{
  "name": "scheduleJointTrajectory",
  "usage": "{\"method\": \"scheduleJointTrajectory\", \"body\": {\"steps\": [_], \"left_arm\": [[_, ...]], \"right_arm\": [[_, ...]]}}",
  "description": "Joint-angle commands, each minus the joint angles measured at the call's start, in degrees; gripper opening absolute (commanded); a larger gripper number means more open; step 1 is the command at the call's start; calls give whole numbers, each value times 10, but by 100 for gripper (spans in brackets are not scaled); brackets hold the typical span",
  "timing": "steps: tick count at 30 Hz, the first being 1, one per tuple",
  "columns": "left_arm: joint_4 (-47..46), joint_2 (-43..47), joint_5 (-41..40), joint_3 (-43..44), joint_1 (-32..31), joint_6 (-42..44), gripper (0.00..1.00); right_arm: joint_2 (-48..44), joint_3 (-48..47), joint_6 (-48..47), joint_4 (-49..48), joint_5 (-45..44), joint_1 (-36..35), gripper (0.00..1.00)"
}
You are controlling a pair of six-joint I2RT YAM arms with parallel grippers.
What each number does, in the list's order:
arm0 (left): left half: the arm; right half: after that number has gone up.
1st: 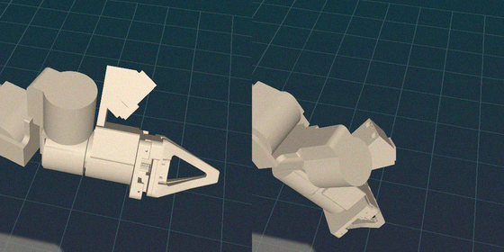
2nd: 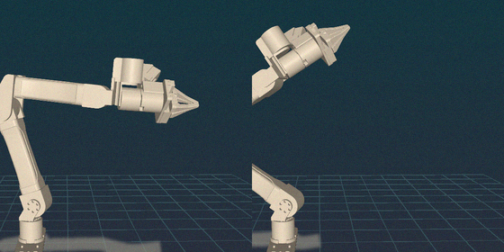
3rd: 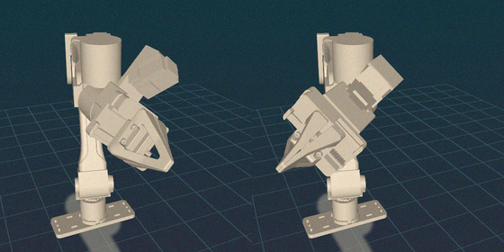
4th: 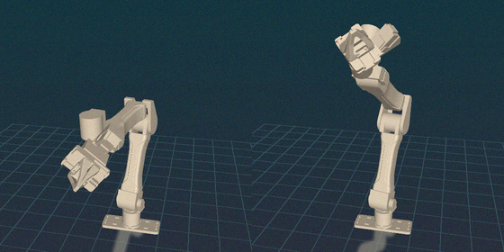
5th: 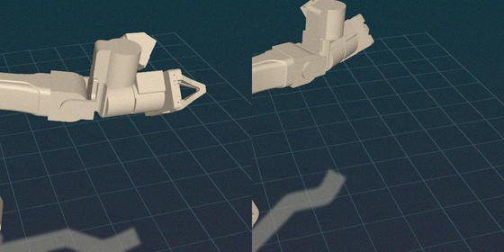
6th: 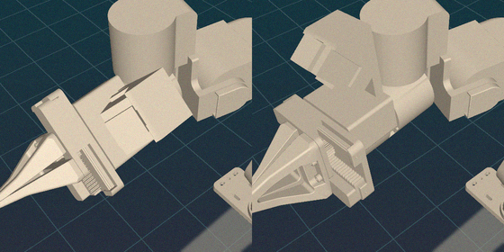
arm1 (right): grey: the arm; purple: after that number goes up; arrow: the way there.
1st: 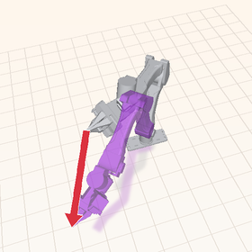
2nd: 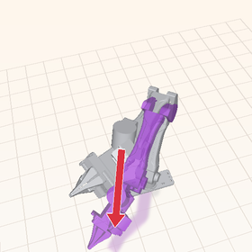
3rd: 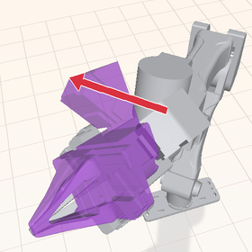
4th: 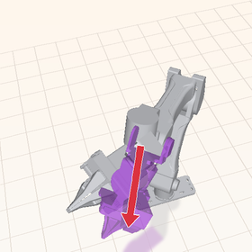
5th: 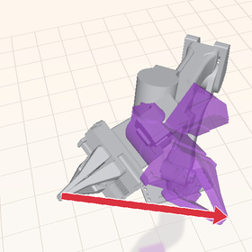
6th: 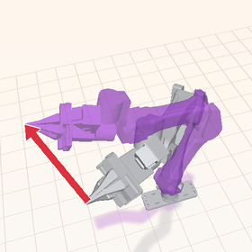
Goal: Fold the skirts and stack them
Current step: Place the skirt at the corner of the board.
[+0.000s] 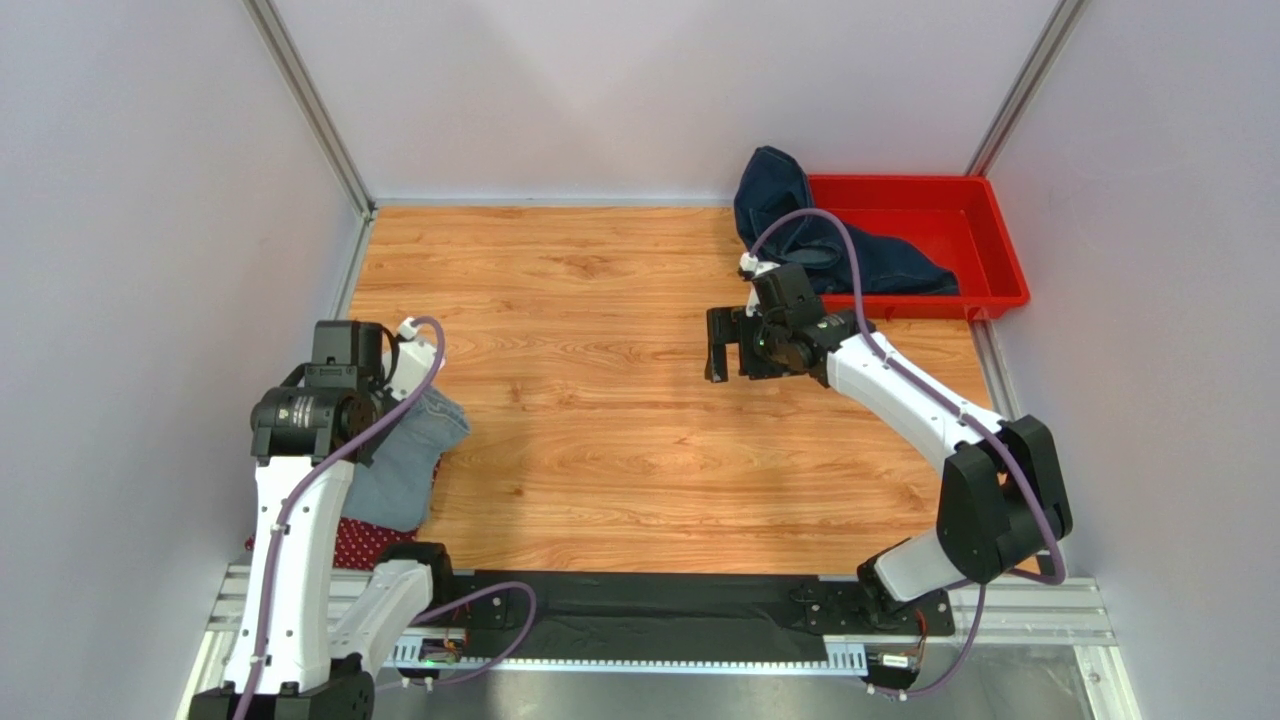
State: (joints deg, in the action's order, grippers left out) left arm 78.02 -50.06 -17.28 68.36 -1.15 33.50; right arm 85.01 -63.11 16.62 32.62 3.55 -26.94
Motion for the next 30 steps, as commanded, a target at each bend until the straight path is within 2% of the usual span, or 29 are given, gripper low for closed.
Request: {"method": "scheduleJointTrajectory", "body": {"steps": [1,4,5,8,13,18,19,26,29,30], "left_arm": [[167,-6,-6,-45,31,39,0],[86,-27,-8,-74,101,104,0],[65,-39,-8,-74,152,132,0],[-9,-100,-7,-58,234,162,0],[-96,-172,11,-84,272,182,0],[-202,-240,21,-96,335,178,1],[-212,-250,24,-90,356,174,2],[-252,-303,36,-89,395,169,3],[-273,-316,36,-98,405,173,11],[-279,-324,35,-97,409,172,25]], "right_arm": [[4,-24,-9,-1,2,-1,100],[13,-27,-10,-2,8,-1,100],[15,-29,-10,-2,10,-1,100],[17,-32,-12,-3,13,-1,100],[23,-31,-18,-6,10,0,100],[29,-32,-25,-5,11,0,100],[31,-33,-25,-5,12,-1,100],[38,-41,-25,-1,13,0,100],[41,-42,-25,-2,15,0,100],[43,-43,-24,-2,17,-1,100]]}}
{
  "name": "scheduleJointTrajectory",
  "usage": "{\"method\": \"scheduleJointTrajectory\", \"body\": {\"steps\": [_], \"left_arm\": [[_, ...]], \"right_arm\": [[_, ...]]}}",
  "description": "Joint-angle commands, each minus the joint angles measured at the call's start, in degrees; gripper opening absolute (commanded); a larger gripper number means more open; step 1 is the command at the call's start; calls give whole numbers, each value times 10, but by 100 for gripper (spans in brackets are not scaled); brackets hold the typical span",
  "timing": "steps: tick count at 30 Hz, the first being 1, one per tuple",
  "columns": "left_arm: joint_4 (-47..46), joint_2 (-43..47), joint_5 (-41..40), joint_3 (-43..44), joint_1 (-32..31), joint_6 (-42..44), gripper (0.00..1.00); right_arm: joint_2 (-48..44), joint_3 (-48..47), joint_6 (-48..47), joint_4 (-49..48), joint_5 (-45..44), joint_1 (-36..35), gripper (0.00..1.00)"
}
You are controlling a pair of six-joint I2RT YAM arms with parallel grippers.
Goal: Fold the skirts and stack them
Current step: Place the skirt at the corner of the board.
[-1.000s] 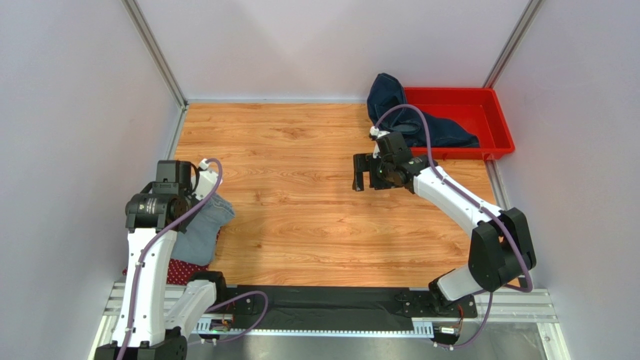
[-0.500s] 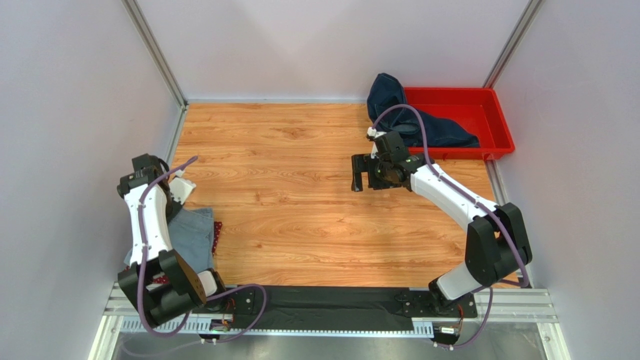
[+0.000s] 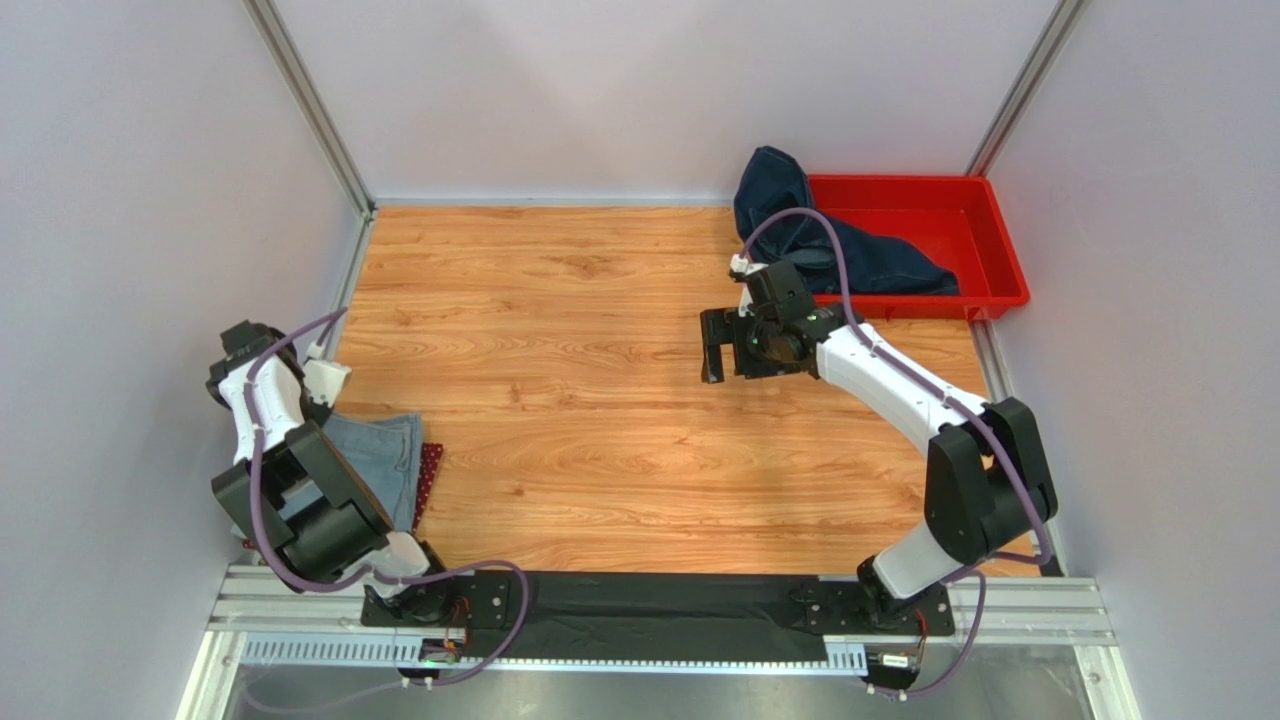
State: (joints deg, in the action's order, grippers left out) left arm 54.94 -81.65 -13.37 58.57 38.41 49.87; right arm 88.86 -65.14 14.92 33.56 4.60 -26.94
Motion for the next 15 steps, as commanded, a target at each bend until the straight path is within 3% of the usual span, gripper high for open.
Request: {"method": "scheduleJointTrajectory", "body": {"steps": [1,2,3,4,10,12,15], "left_arm": [[-54,-11,-5,4,14,6,30],[-62,-17,-5,9,14,-5,36],[-66,-18,-4,22,14,-9,51],[-72,-16,-4,30,14,-16,55],[-94,36,0,76,10,-47,56],[-54,72,23,72,1,-53,55],[52,119,134,50,-64,-70,49]], "right_arm": [[5,-23,-7,-11,9,-1,100],[8,-24,-7,-11,11,-1,100],[9,-24,-5,-10,14,-1,100],[9,-25,-6,-9,15,-1,100],[-1,-13,-5,-8,18,-1,100],[-2,-10,-5,-8,18,-1,100],[6,-13,-5,-7,25,-1,100]]}}
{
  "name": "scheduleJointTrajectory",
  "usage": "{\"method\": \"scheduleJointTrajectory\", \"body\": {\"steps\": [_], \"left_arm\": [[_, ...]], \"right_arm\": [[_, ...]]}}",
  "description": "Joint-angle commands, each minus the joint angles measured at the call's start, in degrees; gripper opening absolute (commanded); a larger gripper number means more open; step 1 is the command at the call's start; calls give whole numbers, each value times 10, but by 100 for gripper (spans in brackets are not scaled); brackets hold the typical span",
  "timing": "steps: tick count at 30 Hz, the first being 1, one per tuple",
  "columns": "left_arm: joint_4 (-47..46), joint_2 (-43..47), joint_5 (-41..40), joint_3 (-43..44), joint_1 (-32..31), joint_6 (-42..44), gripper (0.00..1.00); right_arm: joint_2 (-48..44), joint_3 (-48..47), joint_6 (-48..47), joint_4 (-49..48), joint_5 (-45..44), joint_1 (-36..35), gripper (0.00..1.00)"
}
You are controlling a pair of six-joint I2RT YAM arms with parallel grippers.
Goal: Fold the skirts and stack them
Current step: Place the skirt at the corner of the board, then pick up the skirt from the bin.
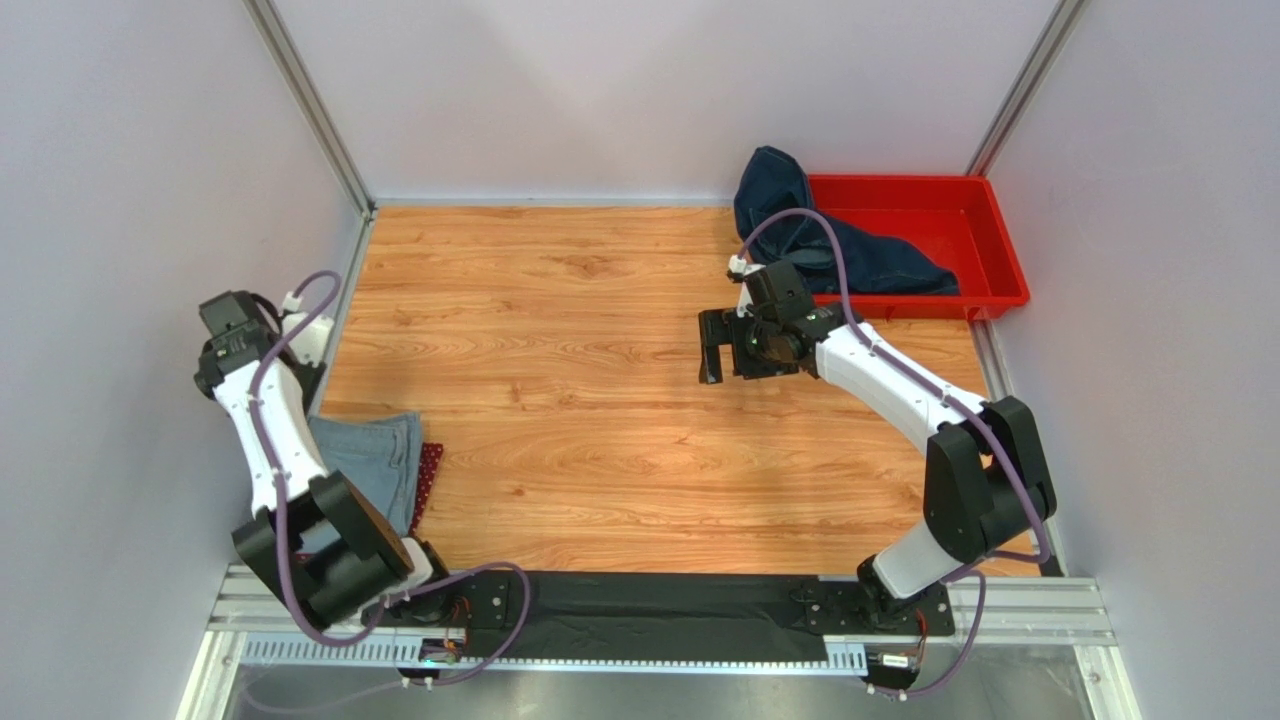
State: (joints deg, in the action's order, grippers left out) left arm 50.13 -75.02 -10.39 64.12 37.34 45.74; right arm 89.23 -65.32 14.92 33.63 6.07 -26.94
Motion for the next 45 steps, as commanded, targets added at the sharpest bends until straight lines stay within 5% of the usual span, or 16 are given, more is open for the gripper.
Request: {"method": "scheduleJointTrajectory", "body": {"steps": [1,6,15,22,29,31,37,41,45], "left_arm": [[132,59,121,-21,-73,-32,48],[137,38,165,-119,-164,-74,39],[-13,-63,140,-101,-164,-124,37],[114,-37,279,-70,-163,-80,50],[315,17,363,61,-163,0,79],[343,21,349,76,-163,4,99],[328,41,349,163,-165,-38,100],[272,0,354,359,-171,-86,99],[87,-12,373,424,-171,-234,99]], "right_arm": [[6,-13,-3,-7,13,-1,100],[30,-48,2,10,32,-1,100],[25,-72,14,35,9,0,100],[-29,-95,-21,36,-43,34,100],[-18,-195,-33,-14,-111,148,100],[18,-230,-37,-12,-81,188,100],[152,-364,-77,31,-165,221,100],[216,-404,-4,37,-100,264,97],[255,-406,64,20,2,304,86]]}}
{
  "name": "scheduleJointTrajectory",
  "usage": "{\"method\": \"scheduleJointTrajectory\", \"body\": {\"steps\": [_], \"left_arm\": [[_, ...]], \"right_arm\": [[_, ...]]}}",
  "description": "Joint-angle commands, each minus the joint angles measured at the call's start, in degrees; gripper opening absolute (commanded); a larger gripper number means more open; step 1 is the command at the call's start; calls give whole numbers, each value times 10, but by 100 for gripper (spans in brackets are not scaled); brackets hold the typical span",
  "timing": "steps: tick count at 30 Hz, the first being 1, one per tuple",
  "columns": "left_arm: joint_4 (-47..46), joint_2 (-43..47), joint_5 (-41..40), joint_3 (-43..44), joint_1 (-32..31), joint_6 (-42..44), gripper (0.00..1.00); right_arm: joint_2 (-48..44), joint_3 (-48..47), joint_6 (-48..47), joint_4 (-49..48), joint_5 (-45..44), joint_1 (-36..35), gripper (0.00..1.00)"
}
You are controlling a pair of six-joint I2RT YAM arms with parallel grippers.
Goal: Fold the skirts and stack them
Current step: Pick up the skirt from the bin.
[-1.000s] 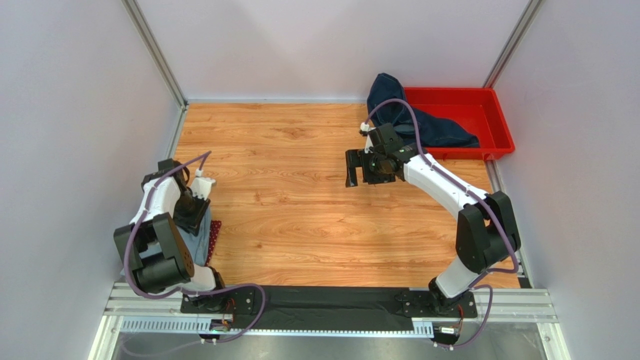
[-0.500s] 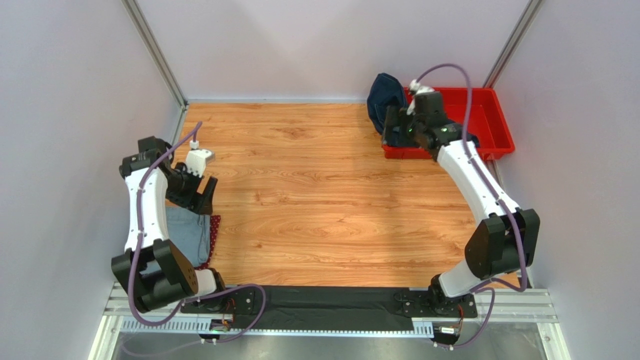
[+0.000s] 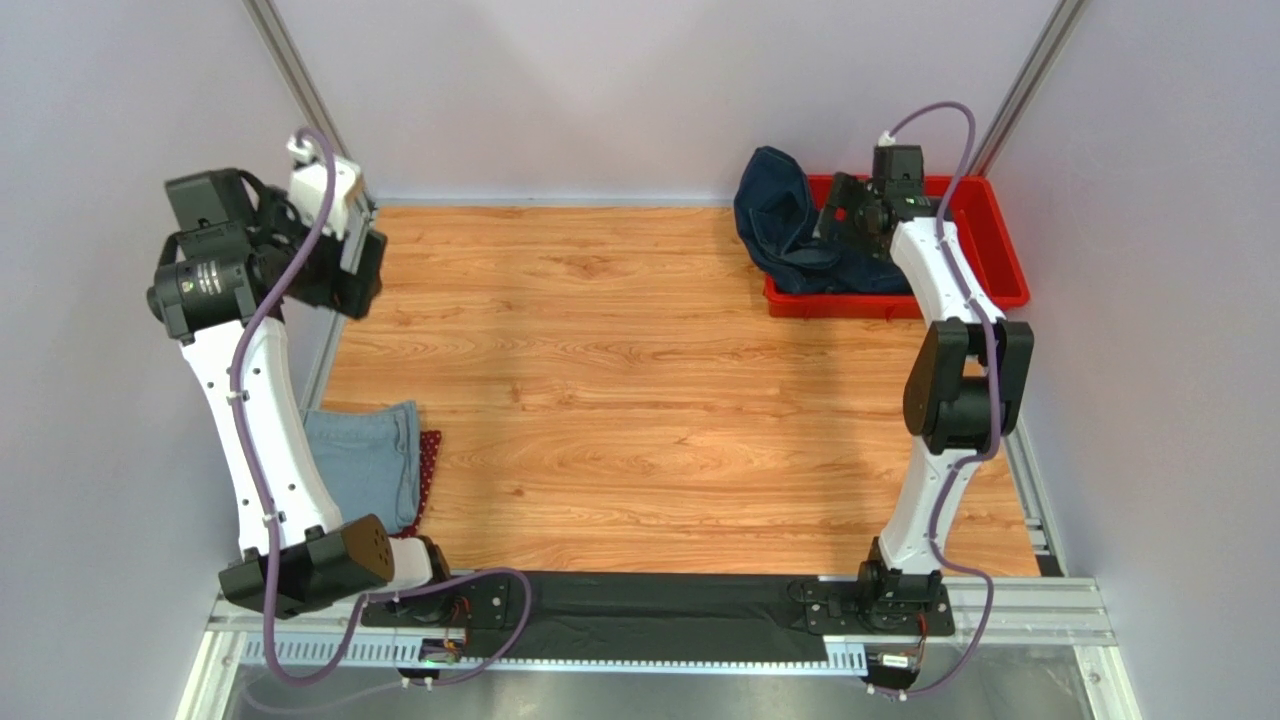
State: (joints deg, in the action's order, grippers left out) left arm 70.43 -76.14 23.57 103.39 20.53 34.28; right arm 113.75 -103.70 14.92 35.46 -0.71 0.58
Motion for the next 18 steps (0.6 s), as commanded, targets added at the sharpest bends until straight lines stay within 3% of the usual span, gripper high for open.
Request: {"method": "scheduleJointTrajectory", "body": {"steps": [1,4,5,7,8,9,10,11,14,18], "left_arm": [[-208,6,24,10,-3,-168,99],[-361,33,23,-81,-2,-313,99],[-378,34,75,-98,-3,-315,99],[-396,24,110,-139,-3,-355,99],[-398,21,124,-155,-2,-360,99],[-401,19,164,-172,-2,-359,99],[-399,16,175,-187,-2,-358,99],[-396,17,178,-213,-3,-358,99],[-373,23,171,-244,-3,-325,99],[-360,47,136,-264,-3,-300,99]], "right_arm": [[19,-18,70,-12,76,28,85],[31,-5,90,-49,109,28,74],[36,-9,92,-53,114,28,63],[48,-13,92,-52,114,29,47],[50,-15,90,-51,115,30,34],[50,-16,87,-51,120,30,31],[48,-16,85,-55,125,31,31],[49,-16,82,-57,133,31,37],[59,-35,92,-32,154,34,72],[62,-11,113,-43,144,35,71]]}}
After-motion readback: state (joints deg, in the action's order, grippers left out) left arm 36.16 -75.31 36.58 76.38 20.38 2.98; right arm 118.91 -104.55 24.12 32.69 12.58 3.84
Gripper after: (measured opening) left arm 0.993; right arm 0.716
